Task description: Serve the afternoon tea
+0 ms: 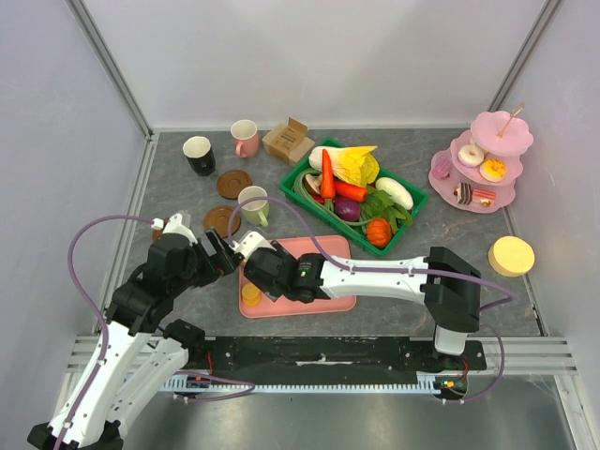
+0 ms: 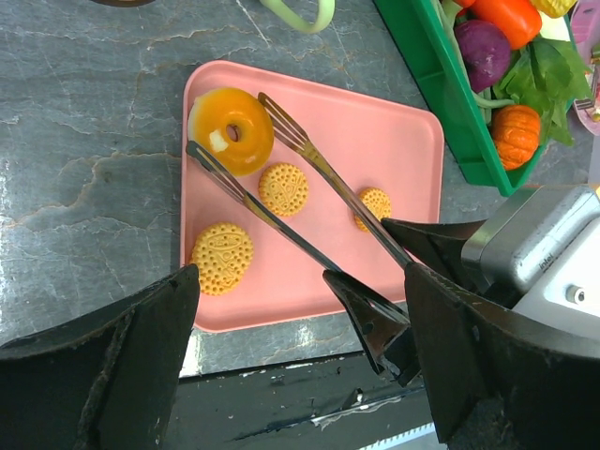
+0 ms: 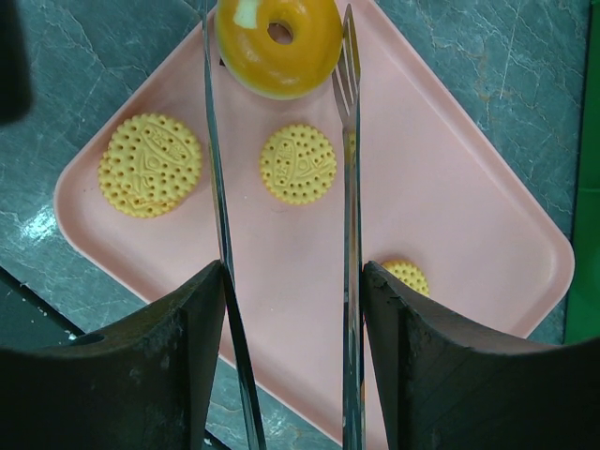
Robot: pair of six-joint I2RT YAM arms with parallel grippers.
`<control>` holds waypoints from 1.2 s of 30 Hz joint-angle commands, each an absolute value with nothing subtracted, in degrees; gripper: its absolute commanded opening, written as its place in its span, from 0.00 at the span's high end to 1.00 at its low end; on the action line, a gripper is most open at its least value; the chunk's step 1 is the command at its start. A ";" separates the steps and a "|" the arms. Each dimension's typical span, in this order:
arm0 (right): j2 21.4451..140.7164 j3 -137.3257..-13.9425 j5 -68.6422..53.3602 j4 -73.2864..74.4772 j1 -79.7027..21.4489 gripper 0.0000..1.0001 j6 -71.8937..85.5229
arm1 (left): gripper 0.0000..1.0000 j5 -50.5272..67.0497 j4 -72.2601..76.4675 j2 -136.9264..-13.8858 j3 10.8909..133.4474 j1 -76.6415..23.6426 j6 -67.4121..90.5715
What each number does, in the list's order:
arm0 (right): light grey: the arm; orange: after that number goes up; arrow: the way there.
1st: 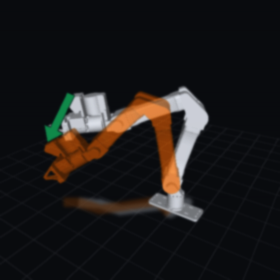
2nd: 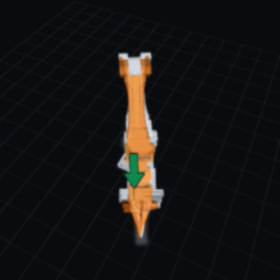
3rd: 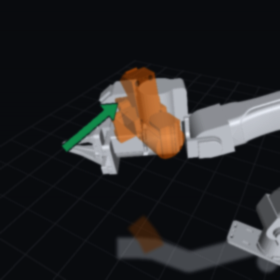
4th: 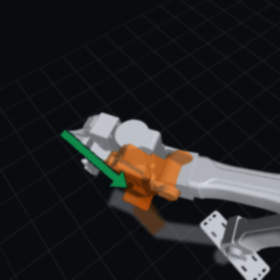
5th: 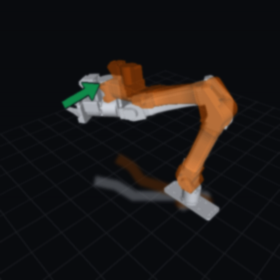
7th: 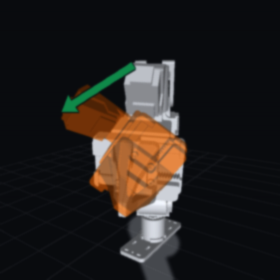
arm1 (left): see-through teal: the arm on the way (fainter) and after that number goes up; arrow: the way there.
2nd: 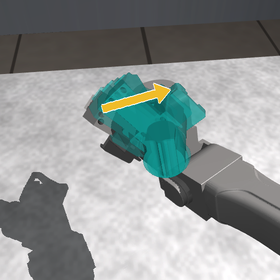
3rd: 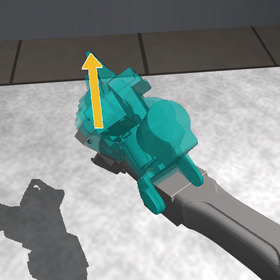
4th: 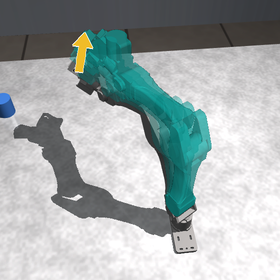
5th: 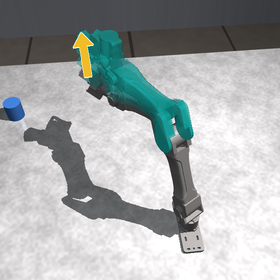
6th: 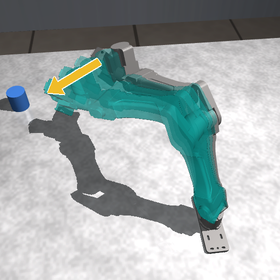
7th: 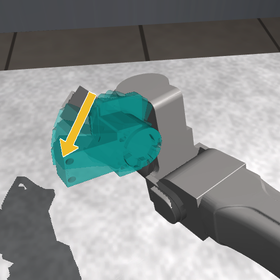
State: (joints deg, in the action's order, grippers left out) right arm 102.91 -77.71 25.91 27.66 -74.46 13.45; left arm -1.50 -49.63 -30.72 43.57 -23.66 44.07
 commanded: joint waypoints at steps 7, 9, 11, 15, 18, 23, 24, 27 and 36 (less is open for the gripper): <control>103.45 -81.21 30.41 27.59 -74.36 0.43 14.23 | 0.04 -2.11 -47.99 -31.11 44.21 -23.82 43.95; 102.22 -81.04 30.41 28.21 -74.36 0.45 14.85 | 0.04 -2.11 -47.90 -31.11 44.21 -23.82 43.86; 100.47 -80.42 30.41 28.56 -74.36 0.46 15.29 | 0.04 -2.11 -47.90 -31.20 44.21 -23.73 43.86; 95.38 -79.10 30.58 29.79 -74.36 0.47 16.34 | 0.04 -2.37 -47.55 -31.03 44.21 -23.73 43.86; 91.42 -78.49 32.34 32.16 -74.36 0.47 17.84 | 0.04 -2.20 -47.11 -31.20 44.21 -23.73 43.77; 84.30 -79.01 35.77 36.11 -72.96 0.49 20.65 | 0.04 -1.58 -45.62 -31.73 43.95 -23.73 43.86; 83.16 -79.54 36.21 37.25 -71.82 0.50 21.18 | 0.04 -1.41 -45.18 -31.90 43.86 -23.90 43.77; 80.17 -81.29 36.39 39.63 -65.24 0.51 22.76 | 0.04 -1.14 -43.86 -32.87 43.33 -23.82 43.51; 74.80 -87.88 39.72 42.44 -34.93 0.51 22.50 | 0.04 -0.26 -39.38 -35.33 41.23 -23.82 43.42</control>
